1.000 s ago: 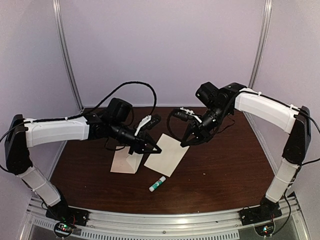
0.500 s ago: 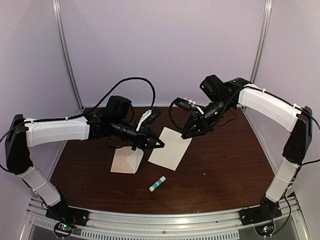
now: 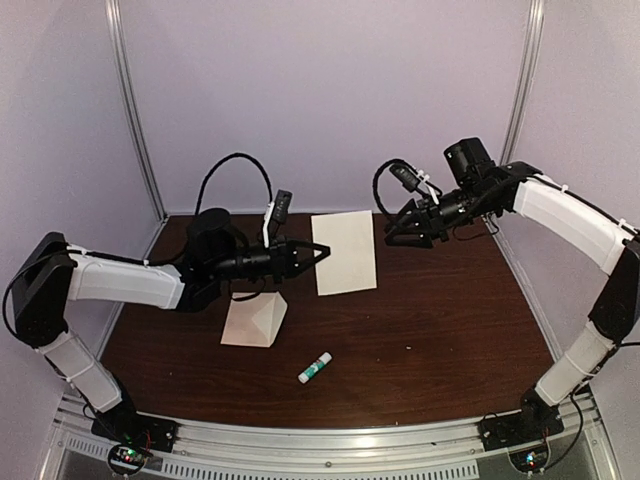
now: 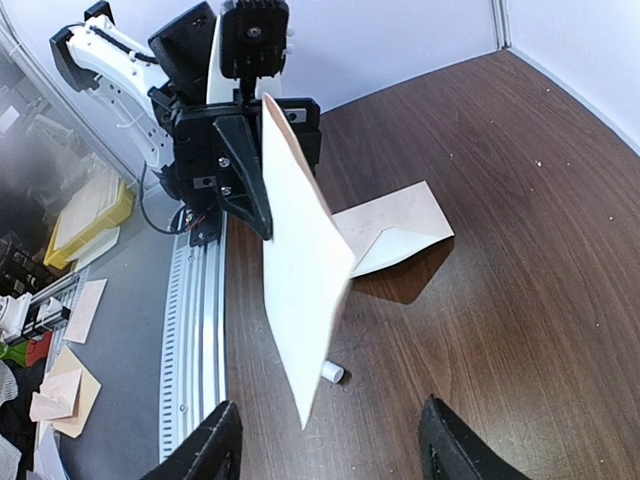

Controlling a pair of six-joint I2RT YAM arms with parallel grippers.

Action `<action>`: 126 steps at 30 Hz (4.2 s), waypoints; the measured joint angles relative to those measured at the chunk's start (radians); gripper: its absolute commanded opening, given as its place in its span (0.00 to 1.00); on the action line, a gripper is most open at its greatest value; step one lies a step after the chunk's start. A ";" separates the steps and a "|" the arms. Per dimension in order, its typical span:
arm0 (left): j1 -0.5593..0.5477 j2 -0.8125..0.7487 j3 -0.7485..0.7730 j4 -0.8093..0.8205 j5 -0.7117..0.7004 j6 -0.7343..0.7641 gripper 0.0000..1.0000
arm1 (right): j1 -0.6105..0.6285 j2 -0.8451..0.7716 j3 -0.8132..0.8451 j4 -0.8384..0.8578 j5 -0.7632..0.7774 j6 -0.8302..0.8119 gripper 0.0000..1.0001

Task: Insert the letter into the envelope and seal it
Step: Pass from the right arm to the left, then pass from the left arm to the right, then move the envelope to the center of the board.

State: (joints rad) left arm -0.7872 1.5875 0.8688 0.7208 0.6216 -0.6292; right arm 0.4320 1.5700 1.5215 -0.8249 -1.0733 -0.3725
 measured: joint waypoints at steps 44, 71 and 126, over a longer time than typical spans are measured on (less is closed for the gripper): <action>0.000 0.115 -0.006 0.330 -0.037 -0.242 0.00 | 0.053 0.106 0.010 0.232 -0.187 0.238 0.18; 0.037 -0.069 0.191 -0.529 -0.337 0.138 0.62 | -0.081 0.104 -0.032 0.154 -0.068 0.142 0.00; 0.056 0.151 0.455 -1.190 -0.409 0.361 0.66 | -0.143 -0.170 -0.381 0.262 0.129 0.027 0.00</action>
State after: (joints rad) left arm -0.7311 1.7382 1.3239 -0.4694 0.2127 -0.2684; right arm 0.2886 1.3998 1.1404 -0.5629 -0.9443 -0.3454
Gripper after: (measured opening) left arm 0.662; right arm 0.006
